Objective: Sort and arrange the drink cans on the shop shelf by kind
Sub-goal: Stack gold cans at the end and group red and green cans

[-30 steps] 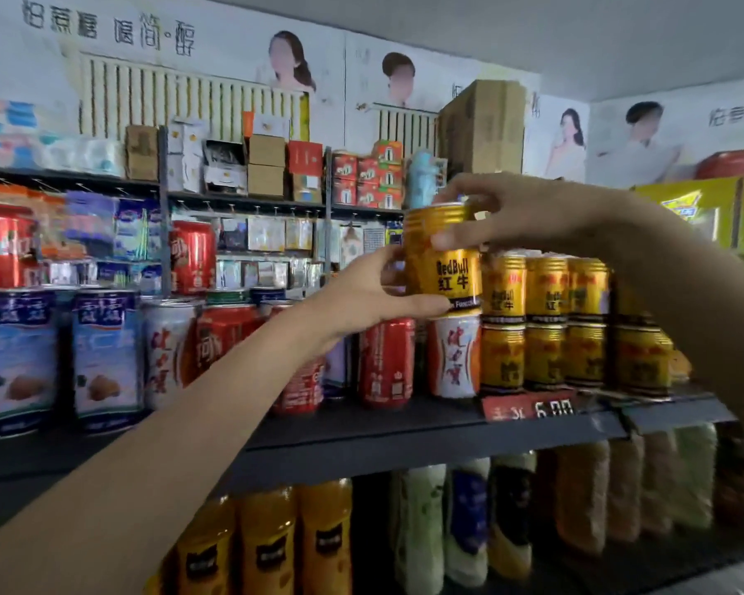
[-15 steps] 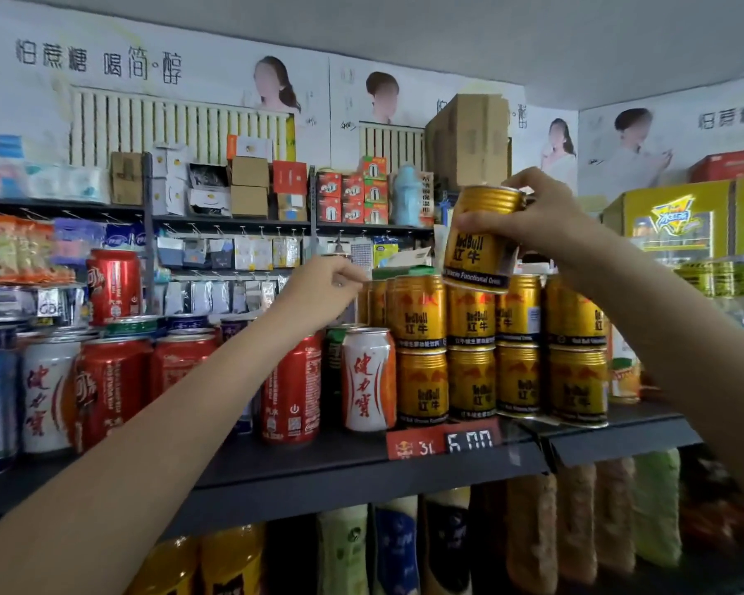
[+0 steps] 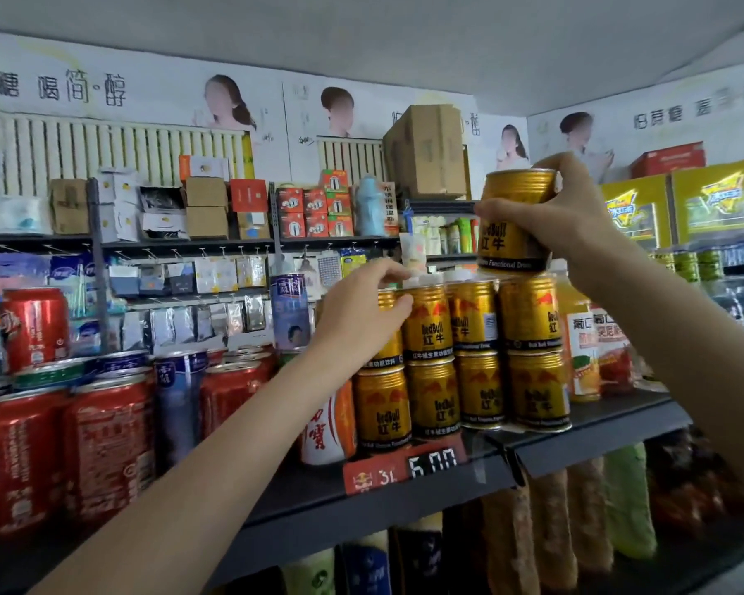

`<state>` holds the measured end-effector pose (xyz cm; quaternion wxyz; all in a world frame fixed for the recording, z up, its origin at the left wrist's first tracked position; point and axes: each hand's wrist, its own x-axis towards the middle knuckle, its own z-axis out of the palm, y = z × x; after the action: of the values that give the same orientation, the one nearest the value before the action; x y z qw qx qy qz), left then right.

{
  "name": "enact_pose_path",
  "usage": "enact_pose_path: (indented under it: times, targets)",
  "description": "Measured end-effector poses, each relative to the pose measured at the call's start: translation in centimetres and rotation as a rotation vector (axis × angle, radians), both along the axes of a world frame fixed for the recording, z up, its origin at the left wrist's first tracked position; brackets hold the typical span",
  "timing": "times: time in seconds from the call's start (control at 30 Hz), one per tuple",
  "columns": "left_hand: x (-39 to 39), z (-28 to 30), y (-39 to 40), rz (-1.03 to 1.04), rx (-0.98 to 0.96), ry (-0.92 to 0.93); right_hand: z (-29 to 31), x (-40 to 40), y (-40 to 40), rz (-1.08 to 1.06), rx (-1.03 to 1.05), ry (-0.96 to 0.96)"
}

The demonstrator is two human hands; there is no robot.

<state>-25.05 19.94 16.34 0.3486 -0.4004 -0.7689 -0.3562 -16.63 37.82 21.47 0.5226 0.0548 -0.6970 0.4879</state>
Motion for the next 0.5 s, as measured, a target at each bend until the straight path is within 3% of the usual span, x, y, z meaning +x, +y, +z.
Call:
enact_pose_path:
  times: [0.27, 0.43, 0.5]
  targets:
    - [1.6, 0.7, 7.4, 0.000, -0.044, -0.030, -1.0, 0.7, 9.0, -0.045, 0.091, -0.045]
    - [1.1, -0.2, 14.6, 0.192, -0.117, -0.173, -1.4, -0.1, 15.5, 0.040, 0.226, -0.168]
    - [1.0, -0.6, 17.0, 0.379, -0.139, -0.116, -1.9, -0.7, 17.6, 0.094, 0.253, -0.206]
